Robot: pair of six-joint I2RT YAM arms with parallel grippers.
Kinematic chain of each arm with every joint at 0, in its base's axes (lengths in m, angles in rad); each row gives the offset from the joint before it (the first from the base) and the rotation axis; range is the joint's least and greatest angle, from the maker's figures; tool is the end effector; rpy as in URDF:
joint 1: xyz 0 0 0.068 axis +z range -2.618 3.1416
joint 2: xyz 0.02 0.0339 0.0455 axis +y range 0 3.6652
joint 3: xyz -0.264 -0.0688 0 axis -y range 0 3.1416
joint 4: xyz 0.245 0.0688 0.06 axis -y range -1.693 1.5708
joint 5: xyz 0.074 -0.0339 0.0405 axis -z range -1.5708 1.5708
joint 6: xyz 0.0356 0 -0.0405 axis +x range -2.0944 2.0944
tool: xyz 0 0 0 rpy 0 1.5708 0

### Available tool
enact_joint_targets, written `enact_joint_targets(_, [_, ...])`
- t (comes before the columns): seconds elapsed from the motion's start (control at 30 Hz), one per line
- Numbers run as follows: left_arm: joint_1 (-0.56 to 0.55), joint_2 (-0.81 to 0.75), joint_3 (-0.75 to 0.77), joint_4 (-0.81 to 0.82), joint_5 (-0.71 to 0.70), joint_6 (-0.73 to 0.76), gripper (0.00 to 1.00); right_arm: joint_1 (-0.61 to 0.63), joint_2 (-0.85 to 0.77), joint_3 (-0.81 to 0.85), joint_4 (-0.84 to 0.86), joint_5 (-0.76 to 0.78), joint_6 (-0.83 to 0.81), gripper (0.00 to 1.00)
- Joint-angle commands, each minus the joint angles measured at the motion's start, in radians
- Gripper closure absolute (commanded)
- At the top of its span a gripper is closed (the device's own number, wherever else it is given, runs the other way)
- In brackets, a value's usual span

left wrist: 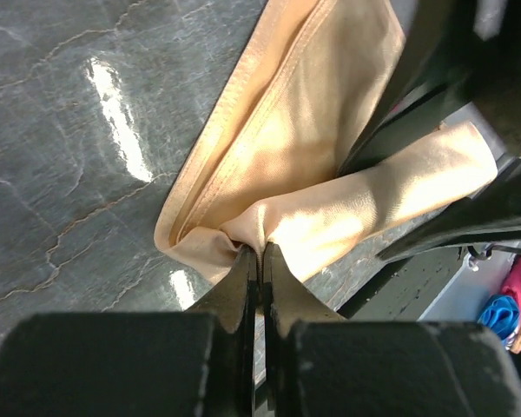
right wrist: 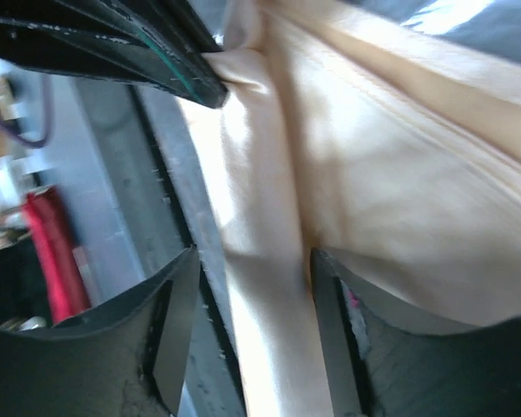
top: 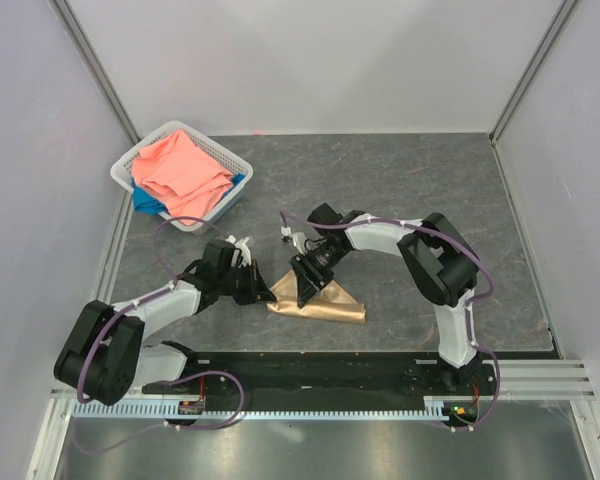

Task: Fold the napkin, place the utensils inside, and roll it up
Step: Roll the napkin with the utensil

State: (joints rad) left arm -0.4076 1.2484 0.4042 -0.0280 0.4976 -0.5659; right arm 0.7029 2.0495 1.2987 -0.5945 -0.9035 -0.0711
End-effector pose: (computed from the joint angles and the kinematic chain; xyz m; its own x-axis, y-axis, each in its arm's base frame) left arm 0.1876 -0.0995 0.1400 -0.9313 -0.1111 -0.3469 0.1550 0.7410 -0.6534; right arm 0.2742 0.2690 0.1309 -0.7038 -0.6540 -0.2774 -0.5855 0.3130 0.7478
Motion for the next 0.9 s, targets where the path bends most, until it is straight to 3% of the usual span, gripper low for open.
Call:
enact_joint_targets(0.0, [0.003,0.036,0.058,-0.115,-0.057,-0.006,0.98,-0.003,-0.143,0.008,0.013,0.234,-0.035,0.35])
enact_joint_targets(0.17, [0.018,0.089,0.09,-0.131,-0.013,-0.011,0.98,0.111,-0.316,-0.09,0.077,0.499,-0.082,0.3])
enact_joint_targets(0.3, [0.035,0.134,0.111,-0.145,0.012,-0.002,0.98,0.256,-0.46,-0.275,0.279,0.856,-0.113,0.3])
enact_joint_targets(0.43, [0.053,0.171,0.13,-0.145,0.047,0.003,0.98,0.358,-0.508,-0.378,0.422,0.998,-0.127,0.3])
enact_joint_targets(0.57, [0.058,0.197,0.148,-0.148,0.062,0.012,0.98,0.423,-0.482,-0.392,0.464,1.043,-0.163,0.29])
enact_joint_targets(0.87, [0.066,0.23,0.168,-0.153,0.079,0.023,0.98,0.426,-0.373,-0.346,0.424,0.999,-0.2,0.31])
